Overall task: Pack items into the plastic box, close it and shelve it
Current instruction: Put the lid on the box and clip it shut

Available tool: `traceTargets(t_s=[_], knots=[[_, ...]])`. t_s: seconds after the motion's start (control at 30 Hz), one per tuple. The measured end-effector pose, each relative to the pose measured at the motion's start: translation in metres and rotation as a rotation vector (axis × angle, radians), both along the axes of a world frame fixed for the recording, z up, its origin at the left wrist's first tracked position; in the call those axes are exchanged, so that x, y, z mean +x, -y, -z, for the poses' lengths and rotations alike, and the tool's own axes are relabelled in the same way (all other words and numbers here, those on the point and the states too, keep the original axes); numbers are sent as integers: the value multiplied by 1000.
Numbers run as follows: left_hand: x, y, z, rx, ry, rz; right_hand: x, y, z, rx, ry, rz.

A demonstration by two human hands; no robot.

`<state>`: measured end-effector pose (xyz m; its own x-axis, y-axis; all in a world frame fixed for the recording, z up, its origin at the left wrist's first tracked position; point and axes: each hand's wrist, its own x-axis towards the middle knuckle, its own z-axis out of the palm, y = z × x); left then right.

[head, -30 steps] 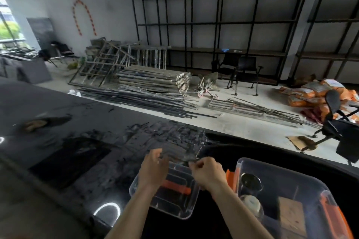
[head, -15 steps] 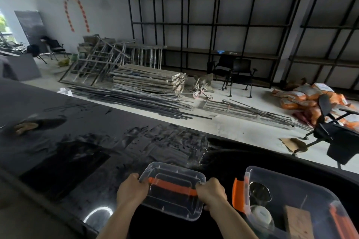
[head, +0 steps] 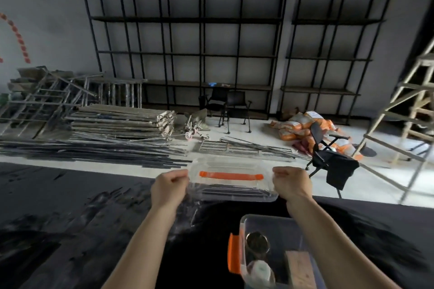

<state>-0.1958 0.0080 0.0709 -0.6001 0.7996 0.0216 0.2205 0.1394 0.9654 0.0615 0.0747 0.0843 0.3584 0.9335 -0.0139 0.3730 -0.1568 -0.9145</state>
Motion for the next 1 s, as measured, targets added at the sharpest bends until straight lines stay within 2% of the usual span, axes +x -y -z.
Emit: traceTargets(t_s=[0.17,0.37,0.5,0.6,0.73,0.83,1.0], knots=[[63,-23,-1,-7,57,177,78,8,-6,-27,-80,134],[103,-30,11,-48,64,247,117,21,-5,1,-104,238],[111,-33,4,48,89,300,133,19,-10,92,-191,212],[119,-32,-4,146,220,294,139,20,-18,173,-324,145],[126,-30,-8,171,443,297,145,19,-24,110,-523,101],[129,-28,-4,137,398,215,143,22,-21,55,-413,122],[129,-21,11,38,231,169,136,30,-5,-24,-75,135]])
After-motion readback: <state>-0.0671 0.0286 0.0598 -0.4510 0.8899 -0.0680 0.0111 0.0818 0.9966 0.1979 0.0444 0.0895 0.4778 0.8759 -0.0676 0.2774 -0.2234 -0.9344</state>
